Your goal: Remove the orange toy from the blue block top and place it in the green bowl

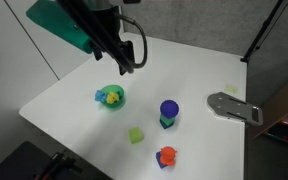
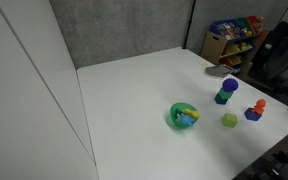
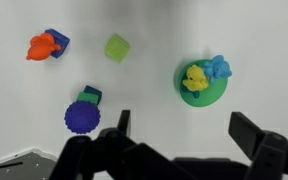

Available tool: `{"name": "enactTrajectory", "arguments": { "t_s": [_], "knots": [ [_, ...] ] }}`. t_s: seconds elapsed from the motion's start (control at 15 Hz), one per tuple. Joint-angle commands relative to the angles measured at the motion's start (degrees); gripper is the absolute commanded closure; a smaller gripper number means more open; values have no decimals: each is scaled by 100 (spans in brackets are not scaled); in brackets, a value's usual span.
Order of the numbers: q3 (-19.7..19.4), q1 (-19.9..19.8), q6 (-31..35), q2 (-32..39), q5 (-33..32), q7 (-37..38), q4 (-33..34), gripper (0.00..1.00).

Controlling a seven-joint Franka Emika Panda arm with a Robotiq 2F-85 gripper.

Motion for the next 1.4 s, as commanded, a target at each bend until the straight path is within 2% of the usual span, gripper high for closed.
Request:
{"name": "enactTrajectory", "arguments": {
  "t_s": [0.0, 0.33, 0.6, 0.8, 0.93, 1.33],
  "knots": [
    [357, -30, 700, 293, -358, 597, -90, 0],
    [587, -113, 1826, 954, -1076, 1470, -434, 0],
    [511, -276, 2494, 1425, -2038, 2262, -683, 0],
    [325, -423, 2751, 1840, -2724, 2824, -690, 0],
    [146, -466, 2768, 2176, -2724, 2869, -585, 0],
    [-316, -471, 2806, 3358, -2176, 2648, -9, 0]
  ]
}}
